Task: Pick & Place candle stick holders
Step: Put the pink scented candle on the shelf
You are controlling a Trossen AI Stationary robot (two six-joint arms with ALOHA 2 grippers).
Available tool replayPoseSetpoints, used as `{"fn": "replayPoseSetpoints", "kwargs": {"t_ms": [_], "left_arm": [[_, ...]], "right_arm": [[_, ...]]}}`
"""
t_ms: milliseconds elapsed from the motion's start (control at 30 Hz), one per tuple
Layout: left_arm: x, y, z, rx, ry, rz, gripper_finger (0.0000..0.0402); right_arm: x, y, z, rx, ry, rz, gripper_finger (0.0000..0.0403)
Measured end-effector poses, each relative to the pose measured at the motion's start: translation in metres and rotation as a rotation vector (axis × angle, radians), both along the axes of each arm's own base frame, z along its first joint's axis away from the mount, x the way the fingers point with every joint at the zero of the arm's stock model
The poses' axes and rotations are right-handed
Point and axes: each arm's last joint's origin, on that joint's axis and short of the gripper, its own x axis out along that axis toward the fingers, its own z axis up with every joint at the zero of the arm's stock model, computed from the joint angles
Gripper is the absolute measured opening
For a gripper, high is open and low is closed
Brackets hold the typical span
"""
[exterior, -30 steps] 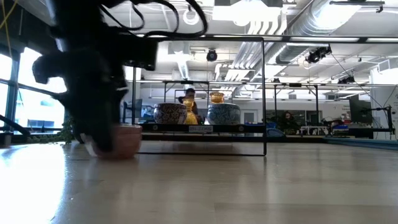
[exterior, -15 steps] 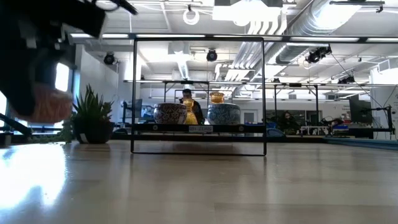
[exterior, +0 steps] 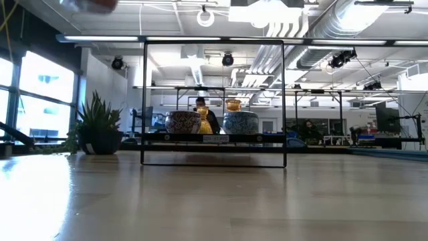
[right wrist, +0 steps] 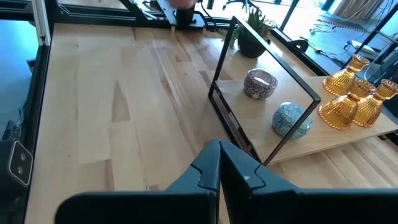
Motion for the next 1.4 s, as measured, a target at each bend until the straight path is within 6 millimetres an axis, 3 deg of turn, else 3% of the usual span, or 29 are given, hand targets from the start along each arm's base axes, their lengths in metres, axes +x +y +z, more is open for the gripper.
{"fn": "replayPoseSetpoints", "kwargs": {"t_ms": [267, 467, 633, 800, 967, 1400], "left_arm": [[0.019, 0.044, 0.061, -0.005, -0.172, -0.053, 0.0283], [0.033, 0.096, 0.085, 0.062, -0.216, -0.034, 0.0283], [0.041, 0.152, 0.090, 0.123, -0.186, 0.030, 0.0283], [0.054, 0.201, 0.080, 0.116, -0.121, 0.089, 0.0283], [0.076, 0.227, 0.064, 0.028, -0.118, 0.035, 0.0283], [0.131, 0.240, -0.001, -0.128, -0.020, -0.087, 0.0283]], "right_arm": [[-0.002, 0.002, 0.000, 0.002, 0.005, 0.014, 0.0000], [-0.007, 0.007, 0.000, 0.005, -0.004, 0.033, 0.0000], [-0.009, 0.008, 0.000, 0.005, -0.005, 0.039, 0.0000], [-0.009, 0.008, 0.000, 0.005, -0.006, 0.039, 0.0000], [-0.009, 0.008, 0.000, 0.005, -0.005, 0.039, 0.0000], [-0.009, 0.009, 0.000, 0.019, 0.003, 0.044, 0.0001]]}}
